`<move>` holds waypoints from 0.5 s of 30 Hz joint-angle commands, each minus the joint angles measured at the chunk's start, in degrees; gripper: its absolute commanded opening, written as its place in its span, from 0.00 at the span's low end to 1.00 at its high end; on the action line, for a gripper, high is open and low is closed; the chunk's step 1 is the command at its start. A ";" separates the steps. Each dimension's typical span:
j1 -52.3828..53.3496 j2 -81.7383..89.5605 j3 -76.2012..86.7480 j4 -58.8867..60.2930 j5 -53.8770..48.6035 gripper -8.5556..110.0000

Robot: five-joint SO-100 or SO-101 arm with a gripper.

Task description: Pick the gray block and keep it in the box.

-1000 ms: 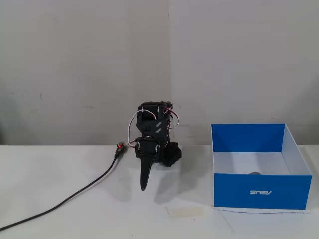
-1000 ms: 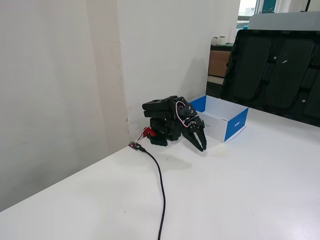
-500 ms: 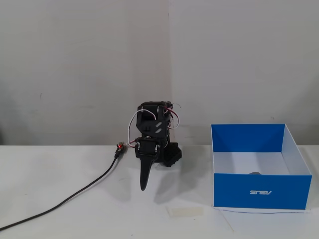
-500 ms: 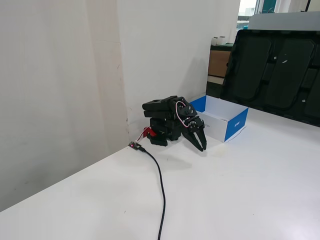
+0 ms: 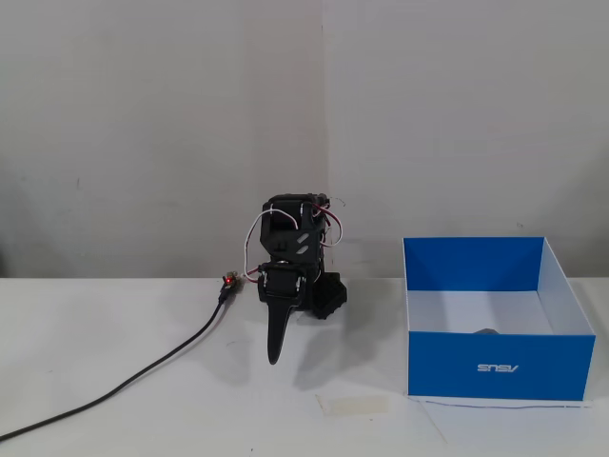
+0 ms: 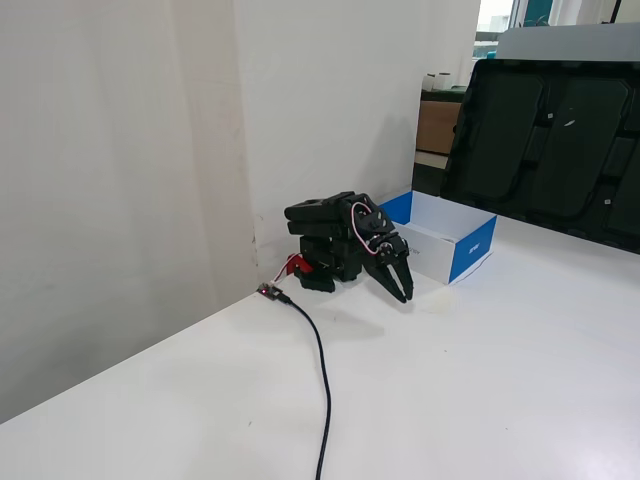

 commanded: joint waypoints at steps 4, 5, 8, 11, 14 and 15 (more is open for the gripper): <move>0.00 6.77 0.35 0.26 0.53 0.07; 0.00 6.77 0.35 0.26 0.53 0.07; 0.00 6.77 0.35 0.26 0.53 0.07; 0.00 6.77 0.35 0.26 0.53 0.07; 0.00 6.77 0.35 0.26 0.53 0.07; 0.00 6.77 0.35 0.26 0.53 0.07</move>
